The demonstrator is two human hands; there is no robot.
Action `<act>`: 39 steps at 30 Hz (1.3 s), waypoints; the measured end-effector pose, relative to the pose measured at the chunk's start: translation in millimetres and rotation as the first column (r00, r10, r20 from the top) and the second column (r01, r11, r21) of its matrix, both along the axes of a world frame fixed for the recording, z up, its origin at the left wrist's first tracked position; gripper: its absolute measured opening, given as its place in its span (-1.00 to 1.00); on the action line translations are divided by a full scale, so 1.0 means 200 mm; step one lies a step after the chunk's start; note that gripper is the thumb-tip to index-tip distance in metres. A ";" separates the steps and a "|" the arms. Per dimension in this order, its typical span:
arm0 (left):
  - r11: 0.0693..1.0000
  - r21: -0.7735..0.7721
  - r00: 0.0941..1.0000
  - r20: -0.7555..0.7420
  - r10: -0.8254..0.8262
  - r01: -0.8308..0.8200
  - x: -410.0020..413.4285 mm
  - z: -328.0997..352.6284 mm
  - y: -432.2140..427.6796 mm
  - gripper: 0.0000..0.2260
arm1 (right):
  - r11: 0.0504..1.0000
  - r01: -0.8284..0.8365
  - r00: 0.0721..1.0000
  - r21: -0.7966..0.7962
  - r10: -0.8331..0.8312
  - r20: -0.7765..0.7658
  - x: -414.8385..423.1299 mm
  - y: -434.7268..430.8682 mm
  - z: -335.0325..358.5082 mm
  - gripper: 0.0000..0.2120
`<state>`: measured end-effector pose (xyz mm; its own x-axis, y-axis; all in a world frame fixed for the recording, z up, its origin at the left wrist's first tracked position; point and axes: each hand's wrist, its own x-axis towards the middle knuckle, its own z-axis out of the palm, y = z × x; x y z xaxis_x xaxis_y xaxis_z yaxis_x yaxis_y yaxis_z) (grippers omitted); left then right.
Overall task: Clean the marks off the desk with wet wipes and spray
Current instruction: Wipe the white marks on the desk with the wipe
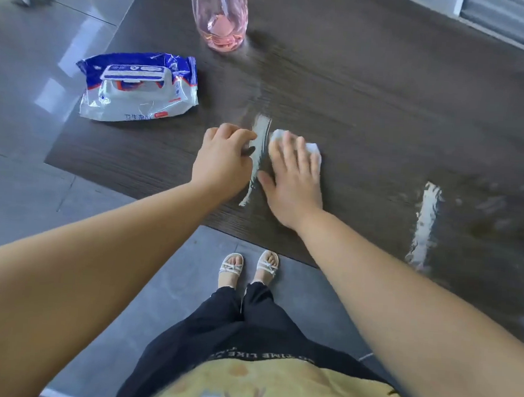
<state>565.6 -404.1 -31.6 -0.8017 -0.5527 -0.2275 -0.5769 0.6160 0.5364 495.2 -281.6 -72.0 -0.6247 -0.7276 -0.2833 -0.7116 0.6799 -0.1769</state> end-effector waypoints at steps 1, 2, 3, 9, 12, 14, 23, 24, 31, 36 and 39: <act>1.000 0.000 1.000 -0.021 0.011 -0.011 0.03 -0.01 0.00 -0.60 | 0.985 -0.172 0.985 -0.007 0.172 -0.007 0.11 0.03 0.00 -0.38; 1.000 0.000 0.999 -0.037 0.023 -0.023 0.05 -0.01 0.00 -0.60 | 0.945 -0.327 0.945 -0.020 0.327 -0.030 0.17 0.09 0.00 -0.38; 1.000 0.002 0.999 -0.048 0.026 -0.026 0.08 -0.01 -0.01 -0.60 | 0.902 -0.430 0.902 -0.032 0.428 -0.049 0.19 0.18 -0.01 -0.40; 0.985 0.009 0.978 -0.118 -0.172 0.174 0.14 0.00 0.03 -0.62 | 0.982 0.184 0.982 0.052 -0.182 -0.045 -0.01 0.41 0.03 -0.41; 0.978 0.015 0.969 -0.137 -0.205 0.209 0.12 0.01 0.09 -0.62 | 0.918 0.394 0.919 0.051 -0.392 -0.048 0.10 0.12 0.03 -0.38; 0.980 0.025 0.969 -0.155 -0.191 0.197 0.10 0.02 0.12 -0.64 | 0.973 0.231 0.973 0.018 -0.231 -0.026 0.25 0.02 0.01 -0.38; 0.913 0.027 0.914 -0.030 -0.406 0.406 0.05 -0.02 0.30 -0.64 | 0.965 0.248 0.967 0.081 -0.243 -0.071 0.14 0.83 0.00 -0.38; 0.912 0.020 0.912 -0.020 -0.409 0.409 0.04 -0.02 0.32 -0.64 | 0.902 0.416 0.909 0.113 -0.413 -0.056 0.09 0.83 0.01 -0.40; 0.906 -0.084 0.910 0.054 -0.411 0.414 0.00 -0.02 0.48 -0.58 | 0.994 0.105 0.992 -0.017 -0.106 -0.067 0.30 0.64 -0.02 -0.39; 0.893 -0.083 0.896 0.083 -0.437 0.443 -0.06 -0.01 0.59 -0.61 | 1.000 0.022 0.989 0.022 -0.018 -0.148 0.16 1.15 -0.01 -0.43; 0.903 -0.077 0.904 0.110 -0.413 0.422 -0.09 0.00 0.68 -0.59 | 0.783 0.613 0.790 0.107 -0.607 -0.080 -0.02 1.19 0.01 -0.42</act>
<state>548.4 -268.5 -31.1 -0.9427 -0.1947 -0.2710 -0.2979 0.8569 0.4207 491.7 -44.5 -70.2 -0.9388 -0.1524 -0.3088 -0.1455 0.9883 -0.0455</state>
